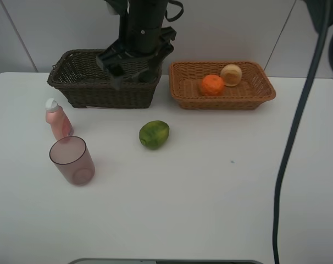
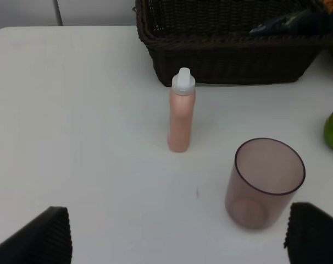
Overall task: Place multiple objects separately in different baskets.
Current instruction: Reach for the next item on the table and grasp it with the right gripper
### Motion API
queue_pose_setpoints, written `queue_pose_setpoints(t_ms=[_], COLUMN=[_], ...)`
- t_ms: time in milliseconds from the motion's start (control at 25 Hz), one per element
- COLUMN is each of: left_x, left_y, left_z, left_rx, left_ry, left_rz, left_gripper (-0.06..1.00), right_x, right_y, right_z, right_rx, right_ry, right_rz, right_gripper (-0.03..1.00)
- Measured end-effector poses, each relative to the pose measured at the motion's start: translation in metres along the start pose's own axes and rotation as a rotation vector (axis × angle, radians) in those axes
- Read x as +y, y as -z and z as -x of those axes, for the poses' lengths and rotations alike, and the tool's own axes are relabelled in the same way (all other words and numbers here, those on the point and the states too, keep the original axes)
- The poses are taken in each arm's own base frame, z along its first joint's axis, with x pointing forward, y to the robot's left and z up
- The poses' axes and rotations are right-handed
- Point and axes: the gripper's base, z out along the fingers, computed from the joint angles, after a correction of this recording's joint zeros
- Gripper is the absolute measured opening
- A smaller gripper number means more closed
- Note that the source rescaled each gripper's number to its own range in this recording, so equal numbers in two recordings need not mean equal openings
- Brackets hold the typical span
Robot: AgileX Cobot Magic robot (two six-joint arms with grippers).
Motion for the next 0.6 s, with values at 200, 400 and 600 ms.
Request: queue_pose_setpoints(t_ms=[200, 400, 600], left_x=[0.0, 0.0, 0.0], left_y=[0.0, 0.0, 0.0], left_z=[0.0, 0.0, 0.0], left_rx=[0.0, 0.0, 0.0], left_ry=[0.0, 0.0, 0.0], left_rz=[0.0, 0.0, 0.0], left_gripper=[1.0, 1.0, 1.0], right_x=[0.002, 0.004, 0.006], right_y=[-0.018, -0.045, -0.066], right_z=[-0.029, -0.055, -0.072], right_rx=[0.124, 0.184, 0.196], right_ry=[-0.025, -0.126, -0.169], right_rz=[-0.005, -0.02, -0.05], right_gripper=[0.92, 0.92, 0.92])
